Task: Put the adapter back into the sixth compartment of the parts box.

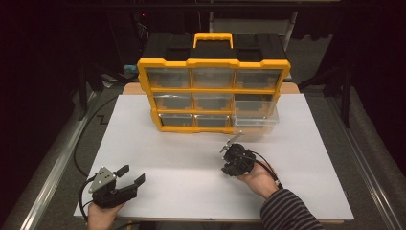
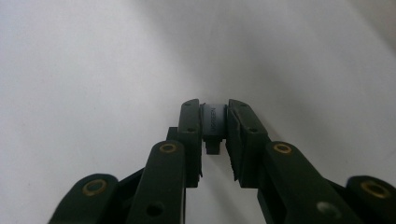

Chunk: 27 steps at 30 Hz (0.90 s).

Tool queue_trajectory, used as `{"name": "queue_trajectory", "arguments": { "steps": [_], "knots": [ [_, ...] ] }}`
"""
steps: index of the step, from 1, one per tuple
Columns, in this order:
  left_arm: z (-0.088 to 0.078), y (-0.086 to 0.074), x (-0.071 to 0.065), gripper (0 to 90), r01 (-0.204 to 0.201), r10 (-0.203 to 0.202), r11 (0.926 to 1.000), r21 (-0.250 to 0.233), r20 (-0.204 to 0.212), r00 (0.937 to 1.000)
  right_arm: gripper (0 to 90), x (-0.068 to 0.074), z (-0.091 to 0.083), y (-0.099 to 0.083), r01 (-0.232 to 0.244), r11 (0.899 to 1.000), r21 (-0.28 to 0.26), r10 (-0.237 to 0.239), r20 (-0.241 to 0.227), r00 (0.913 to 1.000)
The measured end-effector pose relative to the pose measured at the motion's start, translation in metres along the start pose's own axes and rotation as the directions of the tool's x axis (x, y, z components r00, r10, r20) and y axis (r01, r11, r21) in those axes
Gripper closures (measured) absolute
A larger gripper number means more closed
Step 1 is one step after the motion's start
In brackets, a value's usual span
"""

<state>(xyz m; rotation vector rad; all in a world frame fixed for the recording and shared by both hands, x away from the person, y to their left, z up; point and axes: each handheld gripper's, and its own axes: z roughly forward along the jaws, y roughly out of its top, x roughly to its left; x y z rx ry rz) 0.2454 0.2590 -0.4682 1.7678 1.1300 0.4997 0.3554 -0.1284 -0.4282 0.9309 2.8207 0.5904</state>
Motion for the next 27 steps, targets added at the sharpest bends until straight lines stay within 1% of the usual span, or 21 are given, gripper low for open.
{"name": "queue_trajectory", "arguments": {
  "steps": [8,18,19,21,24,27],
  "knots": [
    [0.0,0.0,0.0,29.0,0.002,-0.002,1.0,0.0,0.0,1.0,77.1,-0.008,-0.011,-0.017,-0.042,0.999,-0.026,0.042,0.002,0.9991],
    [0.0,0.0,0.0,29.0,0.004,-0.004,1.0,-0.001,-0.001,1.0,77.1,-0.015,-0.022,-0.036,-0.078,0.995,-0.056,0.078,0.004,0.9969],
    [0.0,0.0,0.0,29.0,0.003,-0.003,1.0,0.0,-0.002,1.0,77.1,-0.017,-0.025,-0.04,-0.09,0.994,-0.065,0.09,0.002,0.9959],
    [0.0,0.0,0.0,29.0,0.004,-0.004,1.0,-0.001,-0.002,1.0,77.1,-0.017,-0.025,-0.042,-0.09,0.994,-0.069,0.091,0.002,0.9959],
    [0.0,0.0,0.0,29.0,0.005,-0.005,1.0,-0.002,-0.002,1.0,77.1,-0.02,-0.029,-0.048,-0.104,0.99,-0.091,0.105,-0.003,0.9945],
    [0.0,0.0,0.0,29.0,0.005,-0.005,1.0,-0.002,-0.002,1.0,77.1,-0.021,-0.032,-0.054,-0.124,0.986,-0.11,0.123,-0.018,0.9923]
  ]
}}
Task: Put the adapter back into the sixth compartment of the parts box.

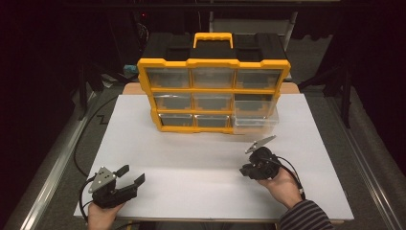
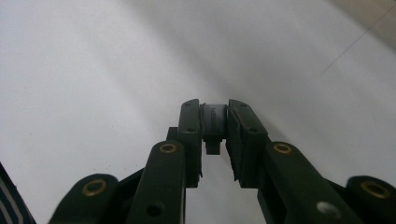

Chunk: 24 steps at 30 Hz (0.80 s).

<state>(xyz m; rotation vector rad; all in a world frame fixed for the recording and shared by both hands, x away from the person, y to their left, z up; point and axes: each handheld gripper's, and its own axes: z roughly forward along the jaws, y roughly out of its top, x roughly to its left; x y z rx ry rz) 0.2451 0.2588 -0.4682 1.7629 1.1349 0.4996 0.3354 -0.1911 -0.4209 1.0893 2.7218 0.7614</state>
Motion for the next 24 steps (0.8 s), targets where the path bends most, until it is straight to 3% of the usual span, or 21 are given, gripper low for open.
{"name": "queue_trajectory", "arguments": {
  "steps": [5,11,19,24],
  "knots": [
    [0.0,0.0,0.0,29.0,0.003,-0.003,1.0,0.0,-0.001,1.0,77.1,-0.005,-0.004,-0.012,-0.036,0.998,-0.053,0.036,-0.008,0.9993],
    [0.0,0.0,0.0,29.0,0.004,-0.004,1.0,-0.001,-0.002,1.0,77.1,-0.012,-0.013,-0.027,-0.079,0.989,-0.127,0.077,-0.022,0.9968],
    [0.0,0.0,0.001,29.0,0.005,-0.005,1.0,0.001,-0.003,1.0,77.1,-0.018,-0.03,-0.042,-0.121,0.967,-0.223,0.118,-0.03,0.9926],
    [0.0,0.0,0.001,29.0,0.006,-0.006,1.0,0.0,-0.005,1.0,77.1,-0.021,-0.04,-0.047,-0.14,0.948,-0.287,0.137,-0.034,0.9901]
  ]
}}
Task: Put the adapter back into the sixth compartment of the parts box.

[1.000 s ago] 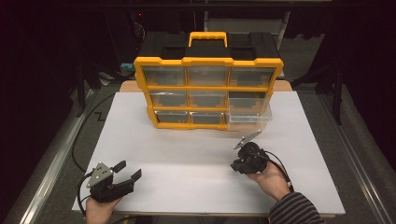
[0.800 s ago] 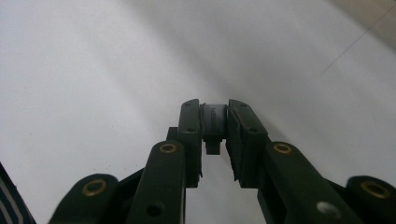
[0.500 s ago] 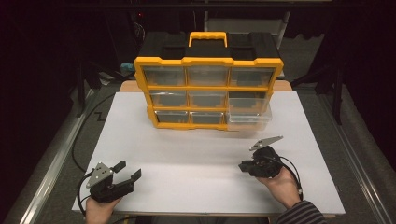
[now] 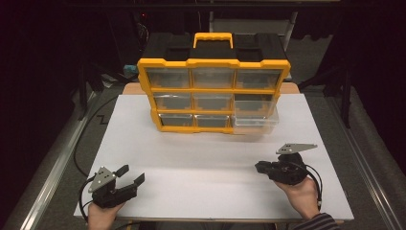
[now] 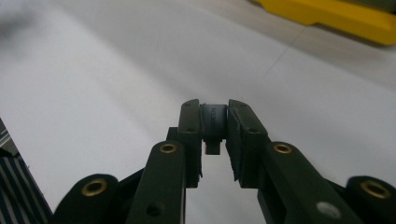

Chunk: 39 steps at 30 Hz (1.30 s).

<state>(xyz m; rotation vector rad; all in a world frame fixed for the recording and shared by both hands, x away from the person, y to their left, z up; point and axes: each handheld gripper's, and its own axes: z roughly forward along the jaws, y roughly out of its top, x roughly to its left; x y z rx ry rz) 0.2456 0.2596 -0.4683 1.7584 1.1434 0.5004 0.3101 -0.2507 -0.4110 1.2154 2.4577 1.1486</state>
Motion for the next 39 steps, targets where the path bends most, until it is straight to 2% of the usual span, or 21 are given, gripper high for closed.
{"name": "queue_trajectory", "arguments": {
  "steps": [2,6,11,30,39],
  "knots": [
    [0.0,0.0,0.0,29.0,0.0,0.0,1.0,0.0,0.0,1.0,77.1,0.0,-0.005,0.0,0.007,0.999,-0.039,-0.006,0.011,0.9999],
    [0.0,0.0,0.0,28.9,0.001,-0.001,1.0,-0.002,-0.001,1.0,77.1,0.001,-0.012,0.003,0.015,0.997,-0.082,-0.013,0.026,0.9996],
    [0.0,0.0,0.0,29.0,-0.001,0.001,1.0,-0.001,0.0,1.0,77.1,0.002,-0.02,0.009,0.019,0.993,-0.117,-0.017,0.022,0.9996],
    [0.0,0.0,0.0,28.8,-0.003,0.003,1.0,-0.001,-0.001,1.0,77.1,0.005,-0.049,0.035,0.03,0.978,-0.204,-0.031,0.0,0.9995],
    [0.0,0.0,0.0,28.8,-0.004,0.004,1.0,-0.001,-0.001,1.0,77.2,0.007,-0.056,0.049,0.04,0.975,-0.22,-0.042,-0.008,0.9991]
  ]
}}
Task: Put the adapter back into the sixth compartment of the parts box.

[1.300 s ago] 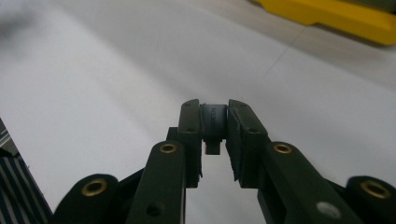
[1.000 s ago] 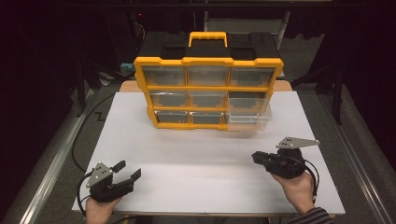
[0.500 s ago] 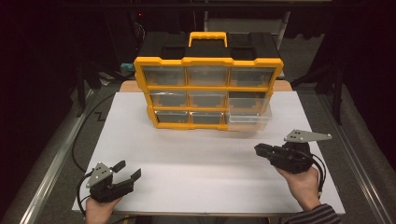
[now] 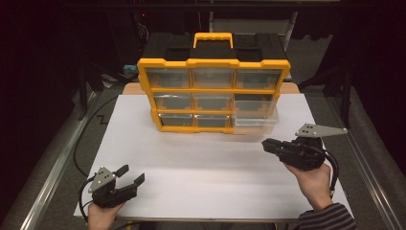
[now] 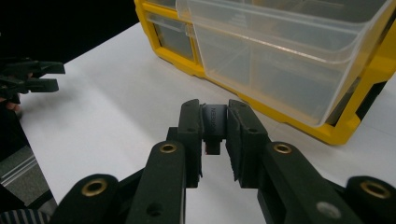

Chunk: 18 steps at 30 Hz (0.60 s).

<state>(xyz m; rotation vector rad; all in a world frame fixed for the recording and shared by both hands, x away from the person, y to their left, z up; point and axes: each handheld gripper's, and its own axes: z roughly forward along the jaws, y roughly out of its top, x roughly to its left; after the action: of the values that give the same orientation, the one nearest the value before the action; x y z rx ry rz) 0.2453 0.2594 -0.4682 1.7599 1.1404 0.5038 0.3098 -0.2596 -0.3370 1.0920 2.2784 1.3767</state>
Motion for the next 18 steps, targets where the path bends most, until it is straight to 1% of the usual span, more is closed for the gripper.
{"name": "queue_trajectory", "arguments": {
  "steps": [7,10,18],
  "knots": [
    [0.0,0.0,0.0,28.8,-0.001,0.001,1.0,0.0,0.002,1.0,77.1,-0.001,-0.004,0.012,0.003,1.0,-0.014,-0.004,-0.005,1.0],
    [0.0,0.0,0.0,28.8,0.0,0.0,1.0,-0.001,0.001,1.0,77.1,0.0,-0.007,0.019,0.014,1.0,-0.02,-0.014,-0.003,0.9999],
    [0.0,0.0,0.0,28.8,0.001,-0.001,1.0,0.001,0.002,1.0,77.1,-0.002,-0.01,0.033,0.02,0.999,-0.038,-0.02,0.006,0.9998]
  ]
}}
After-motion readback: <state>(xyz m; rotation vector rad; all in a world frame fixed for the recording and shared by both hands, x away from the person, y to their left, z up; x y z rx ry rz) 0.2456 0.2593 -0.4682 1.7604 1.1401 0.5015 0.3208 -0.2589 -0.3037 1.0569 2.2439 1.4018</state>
